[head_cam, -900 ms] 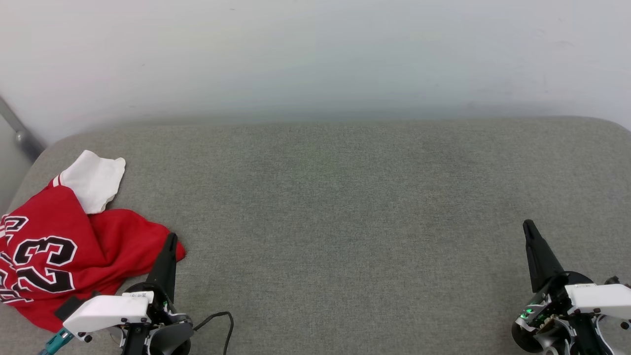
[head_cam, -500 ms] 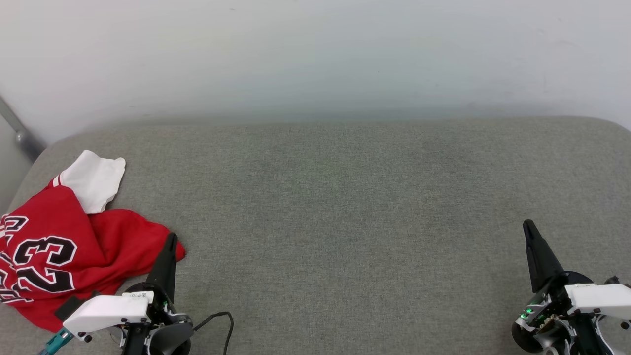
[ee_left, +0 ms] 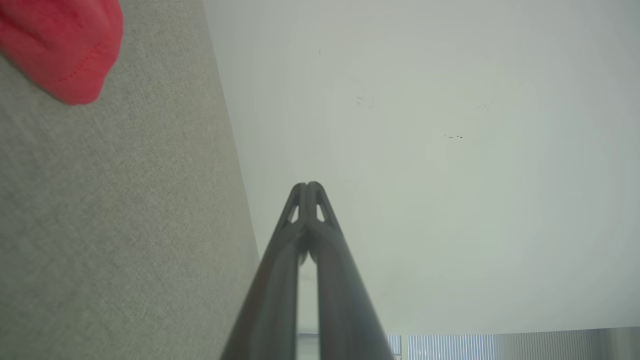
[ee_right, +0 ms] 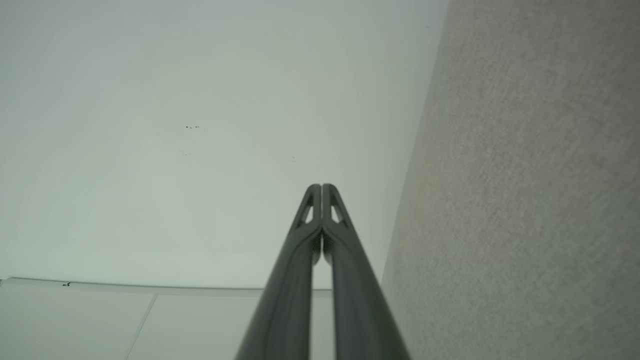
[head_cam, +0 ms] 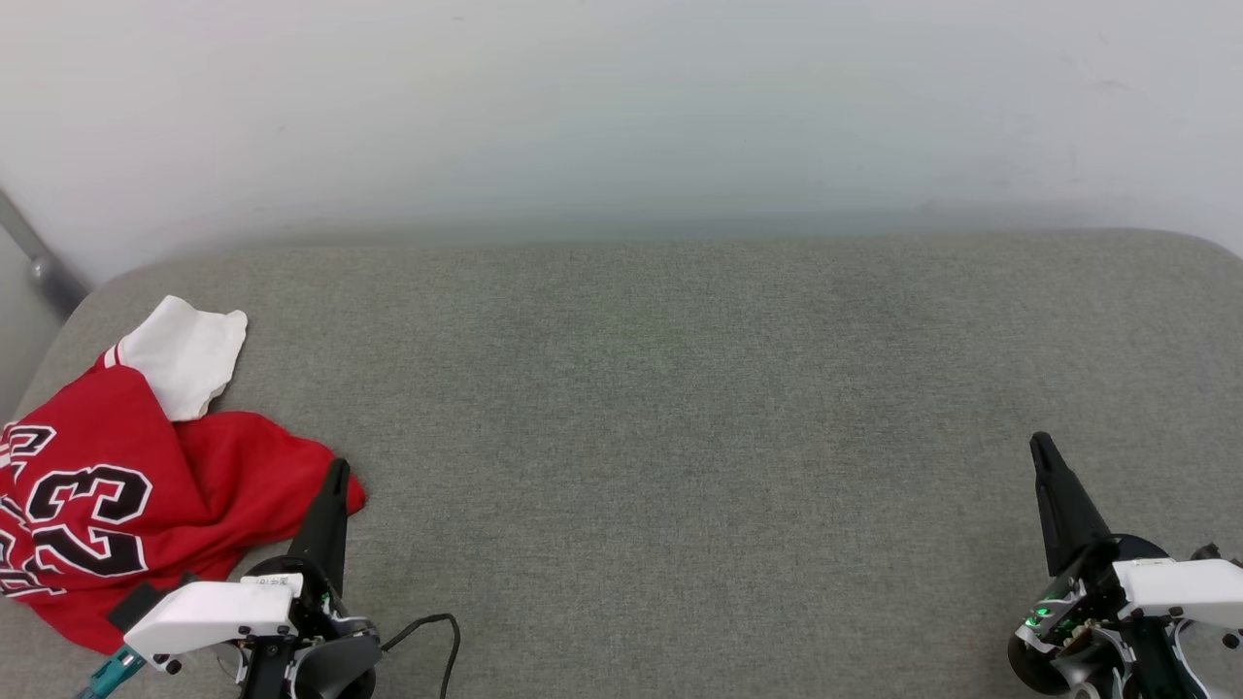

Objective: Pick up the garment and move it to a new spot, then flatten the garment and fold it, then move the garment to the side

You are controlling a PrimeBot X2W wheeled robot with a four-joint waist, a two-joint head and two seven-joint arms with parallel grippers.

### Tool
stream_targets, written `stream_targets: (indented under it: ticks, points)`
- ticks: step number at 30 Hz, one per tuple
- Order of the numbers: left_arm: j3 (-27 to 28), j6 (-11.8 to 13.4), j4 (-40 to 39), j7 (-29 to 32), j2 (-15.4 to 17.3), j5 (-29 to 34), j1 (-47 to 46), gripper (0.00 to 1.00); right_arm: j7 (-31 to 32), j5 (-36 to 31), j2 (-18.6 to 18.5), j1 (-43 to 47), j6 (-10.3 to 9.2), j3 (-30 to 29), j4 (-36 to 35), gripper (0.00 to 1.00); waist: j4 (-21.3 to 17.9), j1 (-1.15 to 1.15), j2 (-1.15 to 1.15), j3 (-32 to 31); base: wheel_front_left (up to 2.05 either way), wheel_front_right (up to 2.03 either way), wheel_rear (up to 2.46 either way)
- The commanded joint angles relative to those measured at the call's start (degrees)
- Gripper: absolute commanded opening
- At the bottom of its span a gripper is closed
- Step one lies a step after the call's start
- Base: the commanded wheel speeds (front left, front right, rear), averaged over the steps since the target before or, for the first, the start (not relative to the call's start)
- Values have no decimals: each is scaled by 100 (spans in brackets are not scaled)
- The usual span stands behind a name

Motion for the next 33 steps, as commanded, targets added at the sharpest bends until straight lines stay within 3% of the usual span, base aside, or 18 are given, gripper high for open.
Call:
stream_targets:
  ticks: [1,3,4,19,33]
  points:
    - [13,-18,-1,9,-14,3,-32,0,0,23,23,-57,-2,4,6,0,0,0,0,0,0,0,0]
    - [13,-18,-1,9,-14,3,-32,0,0,23,23,-57,-2,4,6,0,0,0,0,0,0,0,0]
    - [-3,1,17,-1,0,-1,7,100,0,-1,0,9,1,0,15,100,0,0,0,0,0,0,0]
    - [-532,5,-147,-385,21,309,56,100,-379,-347,-39,195,0,258,-196,100,13,0,0,4,0,0,0]
    - [-795,5,-401,-731,7,1679,76,100,-728,-1859,-94,293,0,473,-566,100,56,0,0,-14,0,0,0]
